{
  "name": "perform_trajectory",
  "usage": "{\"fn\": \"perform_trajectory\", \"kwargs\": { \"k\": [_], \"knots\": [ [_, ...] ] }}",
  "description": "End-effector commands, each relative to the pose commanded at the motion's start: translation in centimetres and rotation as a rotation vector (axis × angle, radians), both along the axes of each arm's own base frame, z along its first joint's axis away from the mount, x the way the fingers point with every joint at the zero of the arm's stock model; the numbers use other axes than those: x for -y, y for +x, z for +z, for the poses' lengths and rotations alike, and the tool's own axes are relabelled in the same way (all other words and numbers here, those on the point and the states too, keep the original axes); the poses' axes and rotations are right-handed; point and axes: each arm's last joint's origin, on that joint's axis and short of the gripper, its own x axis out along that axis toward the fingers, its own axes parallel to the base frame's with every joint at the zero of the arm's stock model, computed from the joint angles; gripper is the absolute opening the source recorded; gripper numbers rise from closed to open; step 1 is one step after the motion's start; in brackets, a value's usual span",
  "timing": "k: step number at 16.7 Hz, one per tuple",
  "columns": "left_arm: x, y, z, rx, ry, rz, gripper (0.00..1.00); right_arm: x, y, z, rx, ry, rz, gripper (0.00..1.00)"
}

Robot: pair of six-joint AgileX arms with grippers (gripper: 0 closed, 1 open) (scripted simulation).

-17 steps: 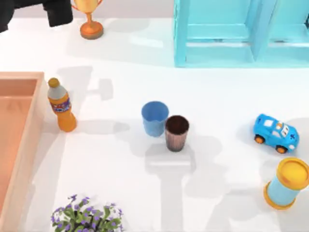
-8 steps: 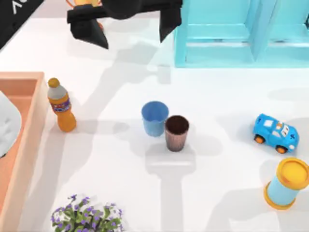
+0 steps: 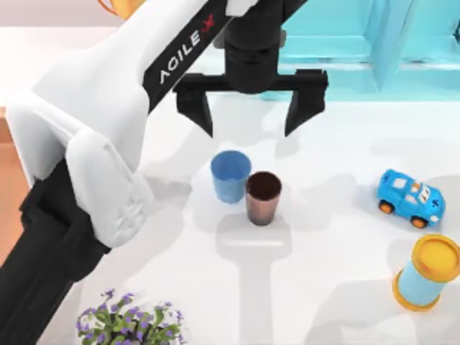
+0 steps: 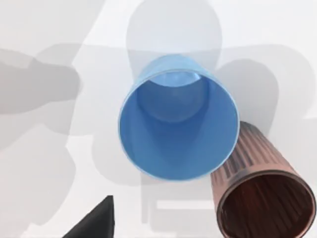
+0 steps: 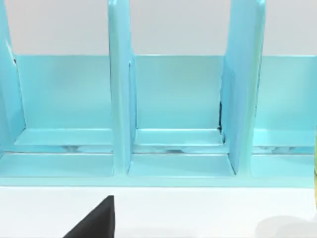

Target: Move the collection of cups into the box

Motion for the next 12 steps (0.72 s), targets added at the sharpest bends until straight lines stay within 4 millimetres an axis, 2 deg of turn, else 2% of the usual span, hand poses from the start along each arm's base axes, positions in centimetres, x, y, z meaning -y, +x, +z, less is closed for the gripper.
{"fn": "perform_trajectory", "kwargs": {
  "k": [8, 12],
  "knots": [
    [0.2, 0.2, -0.7, -0.009, 0.007, 0.000, 1.00, 0.0, 0.0, 0.0, 0.000, 0.000, 0.000, 1.00],
    [0.6, 0.7, -2.7, -0.009, 0.008, -0.002, 1.00, 0.0, 0.0, 0.0, 0.000, 0.000, 0.000, 1.00]
  ]
}}
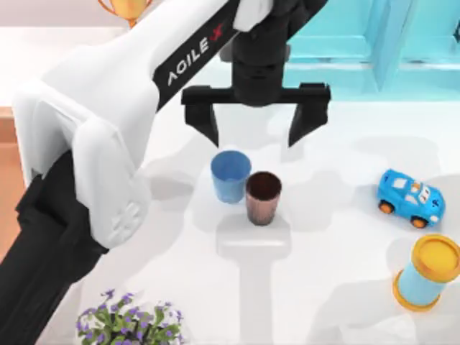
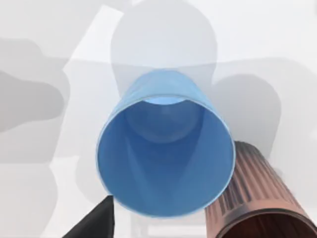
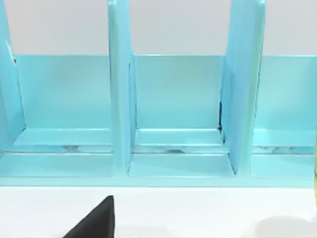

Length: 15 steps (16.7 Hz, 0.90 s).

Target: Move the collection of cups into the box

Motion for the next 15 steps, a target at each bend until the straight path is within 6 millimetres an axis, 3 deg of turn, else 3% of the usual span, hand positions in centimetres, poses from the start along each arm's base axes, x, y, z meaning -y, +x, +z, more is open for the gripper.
{"fn": "perform_trajectory", "kwargs": {
  "k": [8, 14, 15],
  "knots": [
    [-0.1, -0.4, -6.7, -0.004, 0.003, 0.000, 1.00, 0.0, 0.0, 0.0, 0.000, 0.000, 0.000, 1.00],
    [-0.2, -0.5, -7.5, -0.002, 0.001, 0.000, 1.00, 0.0, 0.0, 0.0, 0.000, 0.000, 0.000, 1.00],
    [-0.2, -0.5, -7.5, -0.002, 0.001, 0.000, 0.92, 0.0, 0.0, 0.0, 0.000, 0.000, 0.000, 1.00]
  ]
}}
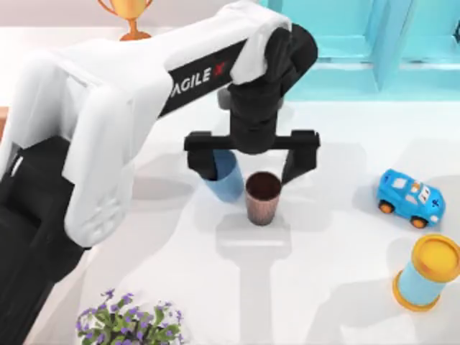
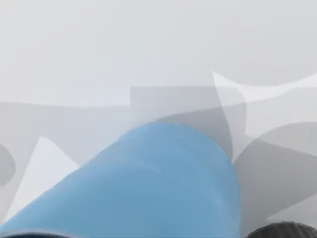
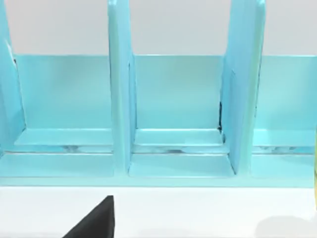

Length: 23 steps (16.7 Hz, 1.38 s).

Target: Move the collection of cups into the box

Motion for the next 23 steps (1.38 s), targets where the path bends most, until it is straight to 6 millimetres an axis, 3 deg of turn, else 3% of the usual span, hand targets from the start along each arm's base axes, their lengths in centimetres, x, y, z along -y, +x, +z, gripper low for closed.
{"fn": "perform_trajectory", "kwargs": {
  "k": [12, 23],
  "knots": [
    [0.00, 0.00, 0.00, 0.000, 0.000, 0.000, 0.02, 0.00, 0.00, 0.00, 0.000, 0.000, 0.000, 1.00],
    [-0.71, 0.19, 0.55, -0.003, 0.003, 0.003, 0.00, 0.00, 0.00, 0.00, 0.000, 0.000, 0.000, 1.00]
  ]
}}
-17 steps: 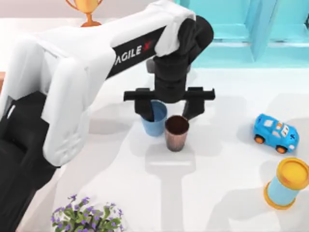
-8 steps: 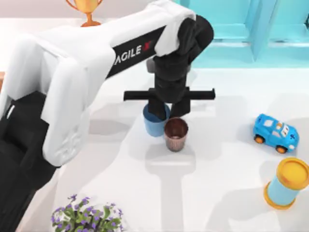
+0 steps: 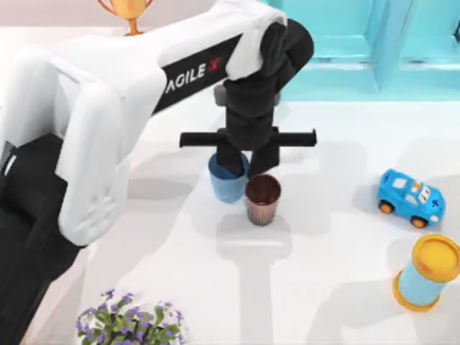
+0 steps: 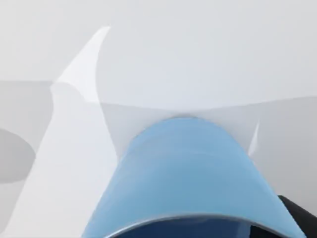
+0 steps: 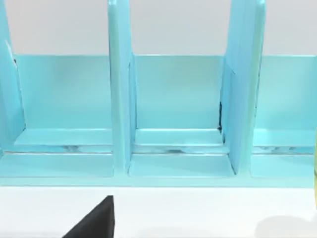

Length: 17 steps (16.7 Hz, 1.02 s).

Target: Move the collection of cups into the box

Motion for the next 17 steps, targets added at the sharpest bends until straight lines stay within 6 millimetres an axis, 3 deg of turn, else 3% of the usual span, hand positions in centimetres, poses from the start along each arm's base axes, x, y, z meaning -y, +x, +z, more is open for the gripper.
{"fn": "perform_trajectory", "kwargs": {
  "k": [8, 14, 17],
  "knots": [
    [-8.8, 0.1, 9.0, 0.007, -0.004, -0.002, 0.00, 0.0, 0.0, 0.0, 0.000, 0.000, 0.000, 1.00],
    [-9.2, 0.0, 9.5, 0.006, -0.003, -0.009, 0.00, 0.0, 0.0, 0.0, 0.000, 0.000, 0.000, 1.00],
    [-10.7, -1.1, 10.6, -0.023, 0.002, -0.046, 0.00, 0.0, 0.0, 0.0, 0.000, 0.000, 0.000, 1.00]
  ]
}}
